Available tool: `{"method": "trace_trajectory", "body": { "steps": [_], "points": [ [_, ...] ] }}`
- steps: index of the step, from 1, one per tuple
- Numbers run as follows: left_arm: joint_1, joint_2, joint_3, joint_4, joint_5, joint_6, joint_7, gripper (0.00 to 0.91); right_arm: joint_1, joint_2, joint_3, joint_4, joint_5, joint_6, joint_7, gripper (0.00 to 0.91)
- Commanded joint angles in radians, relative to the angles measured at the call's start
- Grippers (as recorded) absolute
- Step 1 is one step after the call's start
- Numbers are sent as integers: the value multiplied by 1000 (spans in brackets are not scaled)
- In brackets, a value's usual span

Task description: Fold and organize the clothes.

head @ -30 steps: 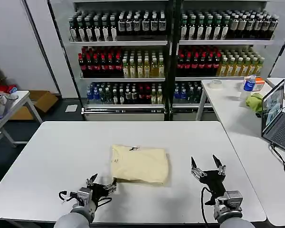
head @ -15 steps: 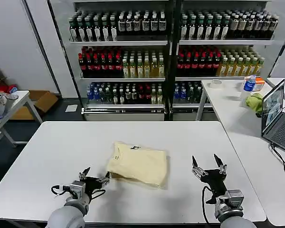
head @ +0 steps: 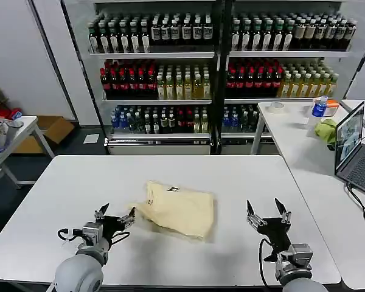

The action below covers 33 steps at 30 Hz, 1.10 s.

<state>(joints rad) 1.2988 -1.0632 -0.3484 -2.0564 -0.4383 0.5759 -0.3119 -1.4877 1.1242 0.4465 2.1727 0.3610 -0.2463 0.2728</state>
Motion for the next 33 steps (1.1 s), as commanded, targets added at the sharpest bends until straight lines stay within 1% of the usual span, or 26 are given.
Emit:
{"method": "trace_trajectory", "body": {
  "steps": [1,8,14,17,23,33],
  "points": [
    [85,5,-82,-80,4,0,-3,907,-1,7,4,7,0,1,0,907],
    [156,8,-174,-178,-64,-27,-14,907,0,9,2,12,0,12,0,907],
    [145,-8,-162,-165,-80,-82,-20,907,11,11,-5,20,0,20,13,907],
    [135,-23,-156,-166,-109,-102,-24,907,5,10,-4,33,-9,1,5,907],
    [142,-30,-158,-184,-145,-139,-17,907,-5,16,-1,52,-14,2,5,907],
    [142,-36,-153,-197,-146,-153,-3,907,-8,20,6,56,-23,0,10,907]
  ]
}}
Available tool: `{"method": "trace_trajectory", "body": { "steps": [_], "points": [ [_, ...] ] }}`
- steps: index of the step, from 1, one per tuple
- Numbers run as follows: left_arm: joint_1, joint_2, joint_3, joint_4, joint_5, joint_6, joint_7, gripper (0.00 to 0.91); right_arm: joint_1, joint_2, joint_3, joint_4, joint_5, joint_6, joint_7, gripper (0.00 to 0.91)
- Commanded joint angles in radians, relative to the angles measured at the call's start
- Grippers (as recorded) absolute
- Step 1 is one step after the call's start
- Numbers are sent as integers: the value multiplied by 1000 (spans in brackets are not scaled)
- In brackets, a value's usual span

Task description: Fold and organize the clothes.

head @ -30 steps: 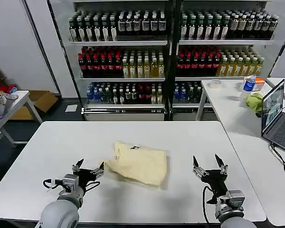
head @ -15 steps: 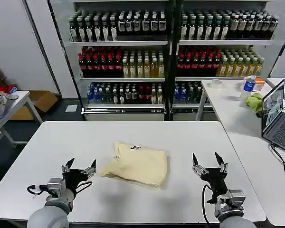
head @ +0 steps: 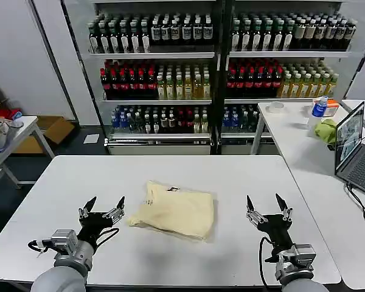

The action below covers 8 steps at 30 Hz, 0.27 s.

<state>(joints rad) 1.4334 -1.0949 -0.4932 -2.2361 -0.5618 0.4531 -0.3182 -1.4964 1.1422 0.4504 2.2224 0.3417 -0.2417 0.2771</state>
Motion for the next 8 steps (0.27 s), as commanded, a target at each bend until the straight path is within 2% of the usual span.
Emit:
{"method": "trace_trajectory", "body": {
  "steps": [1,8],
  "points": [
    [7,-4,-8,-17,-22,-31,4,907,1,3,4,6,-4,-5,6,907],
    [5,-2,-8,-15,-24,-38,8,907,4,14,5,2,-9,-9,2,907]
  ]
}}
